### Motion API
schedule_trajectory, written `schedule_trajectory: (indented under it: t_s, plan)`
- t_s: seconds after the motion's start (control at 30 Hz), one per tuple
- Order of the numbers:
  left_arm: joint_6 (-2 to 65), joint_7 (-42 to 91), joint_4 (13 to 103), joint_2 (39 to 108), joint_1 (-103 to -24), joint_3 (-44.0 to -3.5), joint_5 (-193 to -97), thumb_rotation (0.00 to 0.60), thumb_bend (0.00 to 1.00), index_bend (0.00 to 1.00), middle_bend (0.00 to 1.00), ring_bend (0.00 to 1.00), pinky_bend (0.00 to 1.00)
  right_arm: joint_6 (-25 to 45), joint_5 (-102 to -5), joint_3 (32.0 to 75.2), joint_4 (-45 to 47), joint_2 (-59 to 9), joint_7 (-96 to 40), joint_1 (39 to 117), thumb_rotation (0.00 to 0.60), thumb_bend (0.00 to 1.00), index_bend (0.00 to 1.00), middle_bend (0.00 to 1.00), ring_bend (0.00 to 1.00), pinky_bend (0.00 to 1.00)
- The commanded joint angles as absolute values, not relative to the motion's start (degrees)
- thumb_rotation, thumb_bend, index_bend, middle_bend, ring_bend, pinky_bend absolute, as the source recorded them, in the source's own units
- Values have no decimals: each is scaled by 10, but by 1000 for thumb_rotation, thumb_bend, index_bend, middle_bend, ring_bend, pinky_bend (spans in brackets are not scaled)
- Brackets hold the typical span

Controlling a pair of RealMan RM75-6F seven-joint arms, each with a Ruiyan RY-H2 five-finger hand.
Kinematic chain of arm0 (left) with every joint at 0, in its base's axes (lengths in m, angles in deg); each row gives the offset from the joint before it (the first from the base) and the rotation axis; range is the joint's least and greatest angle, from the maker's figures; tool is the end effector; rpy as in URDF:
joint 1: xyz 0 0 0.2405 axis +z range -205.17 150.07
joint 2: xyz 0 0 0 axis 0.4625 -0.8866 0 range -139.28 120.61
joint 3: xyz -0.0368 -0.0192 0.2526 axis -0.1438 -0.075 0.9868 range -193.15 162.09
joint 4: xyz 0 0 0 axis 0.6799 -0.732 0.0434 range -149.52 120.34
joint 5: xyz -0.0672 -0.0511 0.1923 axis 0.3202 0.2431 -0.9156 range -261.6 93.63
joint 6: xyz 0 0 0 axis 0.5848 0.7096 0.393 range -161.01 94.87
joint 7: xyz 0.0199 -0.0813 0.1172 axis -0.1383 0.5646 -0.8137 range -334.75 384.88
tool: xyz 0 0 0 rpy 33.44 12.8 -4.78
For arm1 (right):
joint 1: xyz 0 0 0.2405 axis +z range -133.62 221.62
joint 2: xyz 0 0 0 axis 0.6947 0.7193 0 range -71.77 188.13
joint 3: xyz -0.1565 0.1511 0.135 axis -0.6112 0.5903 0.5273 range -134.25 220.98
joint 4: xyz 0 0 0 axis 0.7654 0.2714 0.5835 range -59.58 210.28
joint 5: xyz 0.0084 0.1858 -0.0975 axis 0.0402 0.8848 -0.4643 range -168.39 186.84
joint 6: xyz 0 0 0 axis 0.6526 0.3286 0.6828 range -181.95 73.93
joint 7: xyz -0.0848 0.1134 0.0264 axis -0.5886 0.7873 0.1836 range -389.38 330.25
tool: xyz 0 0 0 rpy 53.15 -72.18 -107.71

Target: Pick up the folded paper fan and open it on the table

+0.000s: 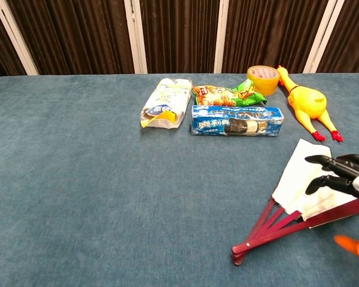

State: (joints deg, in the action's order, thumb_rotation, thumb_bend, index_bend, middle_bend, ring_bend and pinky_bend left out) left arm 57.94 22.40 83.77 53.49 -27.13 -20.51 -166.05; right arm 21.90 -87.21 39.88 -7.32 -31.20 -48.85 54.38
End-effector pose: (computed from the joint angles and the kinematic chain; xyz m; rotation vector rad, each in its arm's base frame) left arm -0.3086 0.1578 0.1791 -1.1918 -0.9066 -0.9083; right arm -0.2477 -0.1711 -0.0096 1.8260 -0.8132 0.9049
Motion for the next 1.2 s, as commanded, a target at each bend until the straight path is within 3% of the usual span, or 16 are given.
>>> schedule_trajectory:
  t_s: [0.03,0.23,1.2]
  plan:
    - [579,223,838,535,-272,-205,-1659,600,442,87,0,0,0,217,-870,400,-65,-317,-487,546,600,305,326,58,135,87]
    - [576,218,838,537,-273,-207,-1655,600,442,87,0,0,0,216,-861,402,-48,-317,-475,547,600,305,373,59,135,86]
    - [570,190,842,547,-278,-207,-1648,600,442,87,0,0,0,191,-835,414,50,-354,-414,571,600,305,415,66,135,87]
